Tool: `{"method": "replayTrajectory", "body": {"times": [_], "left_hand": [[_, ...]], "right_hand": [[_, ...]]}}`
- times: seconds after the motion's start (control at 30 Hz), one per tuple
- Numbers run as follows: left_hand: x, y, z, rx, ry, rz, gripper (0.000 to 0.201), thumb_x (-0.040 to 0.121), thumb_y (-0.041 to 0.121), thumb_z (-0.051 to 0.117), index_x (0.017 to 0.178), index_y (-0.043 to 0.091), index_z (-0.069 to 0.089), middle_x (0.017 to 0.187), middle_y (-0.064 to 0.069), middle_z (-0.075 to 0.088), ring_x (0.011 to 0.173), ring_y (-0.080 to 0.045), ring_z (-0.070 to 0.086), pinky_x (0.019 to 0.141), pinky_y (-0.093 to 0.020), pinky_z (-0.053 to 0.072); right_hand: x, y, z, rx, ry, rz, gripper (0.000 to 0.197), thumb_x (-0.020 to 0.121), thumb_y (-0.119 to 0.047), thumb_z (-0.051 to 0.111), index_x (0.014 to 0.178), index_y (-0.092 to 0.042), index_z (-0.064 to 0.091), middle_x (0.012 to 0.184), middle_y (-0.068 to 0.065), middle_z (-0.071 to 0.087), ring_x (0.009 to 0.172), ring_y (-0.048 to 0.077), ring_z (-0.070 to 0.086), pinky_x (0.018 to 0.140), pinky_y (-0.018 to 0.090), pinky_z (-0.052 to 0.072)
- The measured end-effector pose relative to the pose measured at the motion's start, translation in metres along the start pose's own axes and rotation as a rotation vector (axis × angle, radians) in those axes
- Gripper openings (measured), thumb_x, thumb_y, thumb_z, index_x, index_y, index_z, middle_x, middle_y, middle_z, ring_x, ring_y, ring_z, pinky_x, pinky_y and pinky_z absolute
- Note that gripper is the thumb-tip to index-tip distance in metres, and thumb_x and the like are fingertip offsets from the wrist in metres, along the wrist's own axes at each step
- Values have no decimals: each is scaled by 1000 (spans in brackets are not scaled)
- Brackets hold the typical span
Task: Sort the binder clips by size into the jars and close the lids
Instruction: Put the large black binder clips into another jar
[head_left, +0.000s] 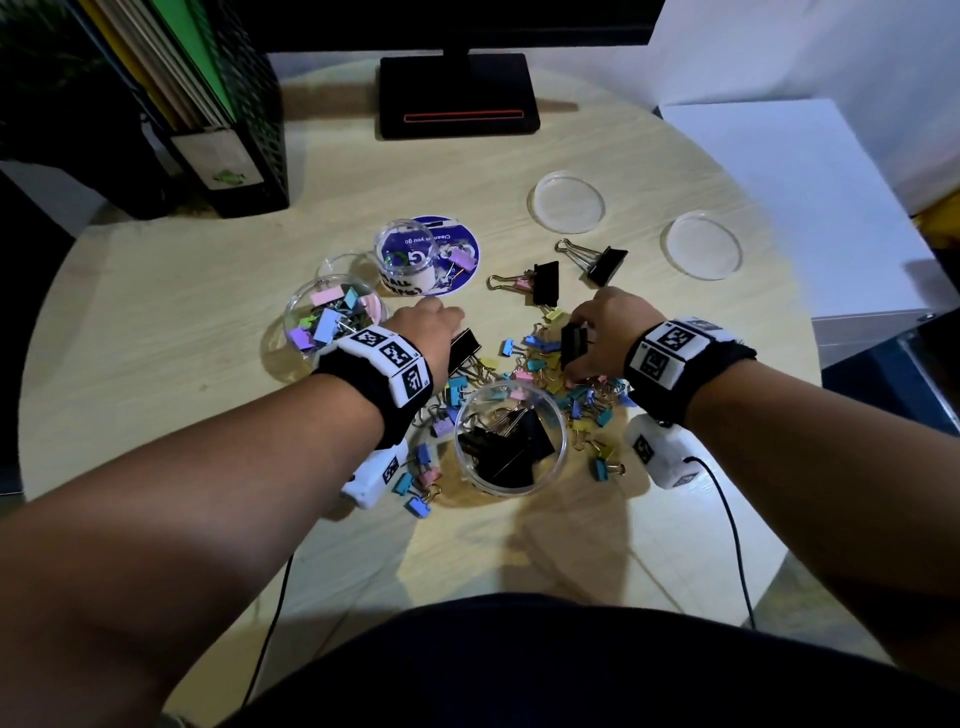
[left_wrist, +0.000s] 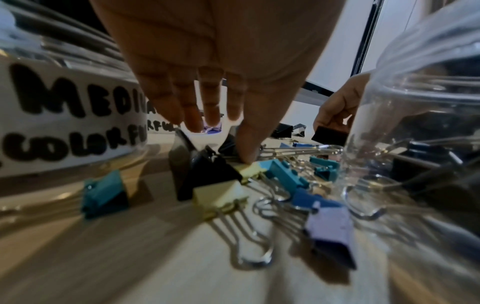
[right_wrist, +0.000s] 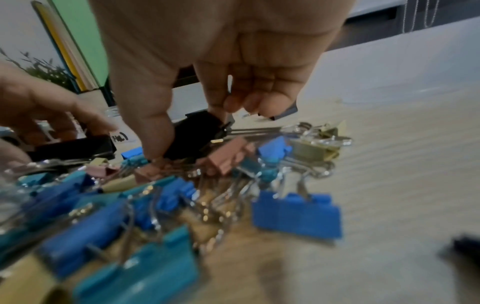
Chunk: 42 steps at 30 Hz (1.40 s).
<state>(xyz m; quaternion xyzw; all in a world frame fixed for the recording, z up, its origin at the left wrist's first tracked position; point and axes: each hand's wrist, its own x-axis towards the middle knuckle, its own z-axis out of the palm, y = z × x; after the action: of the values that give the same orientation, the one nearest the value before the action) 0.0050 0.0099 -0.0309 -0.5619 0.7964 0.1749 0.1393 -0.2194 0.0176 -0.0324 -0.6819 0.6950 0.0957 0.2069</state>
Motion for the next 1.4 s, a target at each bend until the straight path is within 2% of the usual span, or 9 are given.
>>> {"method": "replayTrajectory", "body": {"times": [0.07,0.17,0.37,0.47,0.57,0.73,0.9,1.13,1.4], "left_hand": [[-1,0,-1,6,-18,68,79,78,-1,57,144,29,26,146,0,31,128,-29,35,101,-43,37],[-2,1,0,81,-64,143,78,78,-4,52,141,37,29,149,9,28,129,-26,31,98,-43,38],[-2,-2,0,115,-83,119,63,78,11,61,133,33,41,134,6,42,121,-27,40,92,-46,45],[-4,-4,0,123,-64,113,54,80,15,61,131,24,45,129,-2,43,117,-29,43,92,-46,46],[-6,-7,-1,91,-72,81,53,81,28,66,129,19,46,126,-6,44,116,-31,45,94,-44,44],[-14,-9,-2,12,-41,69,54,81,33,68,129,17,47,125,-6,45,116,-29,48,95,-42,44],[-27,-8,-3,-28,29,65,57,85,39,62,135,20,42,130,-3,44,118,-25,48,96,-38,43],[-38,-3,-8,-113,78,50,61,85,42,61,138,22,39,132,0,45,120,-22,46,99,-36,41],[-61,-7,-21,-337,178,57,62,80,43,67,135,25,46,134,1,47,117,-17,49,99,-31,39]], "right_hand": [[-7,-2,-2,11,48,-18,60,62,-44,79,113,-19,59,113,5,52,99,23,53,75,29,46],[-23,-11,-15,154,100,-86,52,66,-40,76,109,-18,55,108,3,60,92,19,57,77,29,49],[-68,-49,-33,203,111,-378,55,65,-38,76,110,-14,55,97,3,62,79,18,58,70,25,45],[-84,-65,-24,56,31,-496,56,66,-42,73,113,-15,57,107,4,55,83,20,56,73,26,46],[-88,-75,-12,-112,-34,-504,58,70,-49,67,117,-18,54,112,4,50,95,26,57,78,34,51],[-91,-79,-7,-112,-25,-470,63,73,-48,66,123,-18,43,118,4,50,98,26,56,78,34,49],[-95,-76,-7,-178,-5,-479,42,76,-50,61,102,-19,52,107,3,52,84,24,51,67,28,41],[-90,-68,6,-225,-28,-499,35,88,-37,53,116,-18,58,115,5,50,98,27,56,75,32,48],[-91,-45,-1,12,110,-482,46,74,-49,66,113,-25,62,111,0,57,100,20,56,82,31,48]]}}
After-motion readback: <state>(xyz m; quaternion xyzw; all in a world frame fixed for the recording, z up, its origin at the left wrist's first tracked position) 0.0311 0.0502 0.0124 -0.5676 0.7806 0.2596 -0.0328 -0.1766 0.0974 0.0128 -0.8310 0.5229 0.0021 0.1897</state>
